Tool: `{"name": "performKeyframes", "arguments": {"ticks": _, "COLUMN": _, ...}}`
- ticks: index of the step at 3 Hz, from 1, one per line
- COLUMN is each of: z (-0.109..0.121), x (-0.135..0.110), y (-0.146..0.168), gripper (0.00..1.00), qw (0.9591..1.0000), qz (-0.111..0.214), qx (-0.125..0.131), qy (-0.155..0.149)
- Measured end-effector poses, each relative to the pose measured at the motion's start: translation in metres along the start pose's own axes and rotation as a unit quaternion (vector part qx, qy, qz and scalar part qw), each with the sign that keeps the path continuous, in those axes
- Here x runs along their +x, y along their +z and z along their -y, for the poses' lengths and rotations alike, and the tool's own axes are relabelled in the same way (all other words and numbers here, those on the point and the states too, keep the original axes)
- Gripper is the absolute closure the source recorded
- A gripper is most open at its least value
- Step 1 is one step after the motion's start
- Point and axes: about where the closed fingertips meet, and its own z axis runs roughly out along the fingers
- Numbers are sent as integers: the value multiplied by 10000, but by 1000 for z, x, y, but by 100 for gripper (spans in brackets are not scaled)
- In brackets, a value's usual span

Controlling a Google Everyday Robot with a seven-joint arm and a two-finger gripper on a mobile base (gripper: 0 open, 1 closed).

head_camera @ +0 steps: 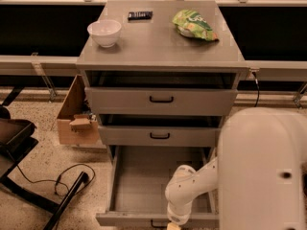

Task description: Close bottom drawer

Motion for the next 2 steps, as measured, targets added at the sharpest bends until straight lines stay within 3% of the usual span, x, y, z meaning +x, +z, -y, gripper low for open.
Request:
{"name": "performKeyframes", "arguments": {"ticks": 1, "z": -4, "x": 1, "y": 58, "gripper": 0, "qw": 9994, "qz": -109, "qx": -333, "qy": 66}}
{"name": "performKeyframes", "arguments": {"ticks": 2, "z": -7, "x": 3, "y": 61, "gripper": 0, "qw": 9992, "qz": -128, "qx": -364, "qy": 65}}
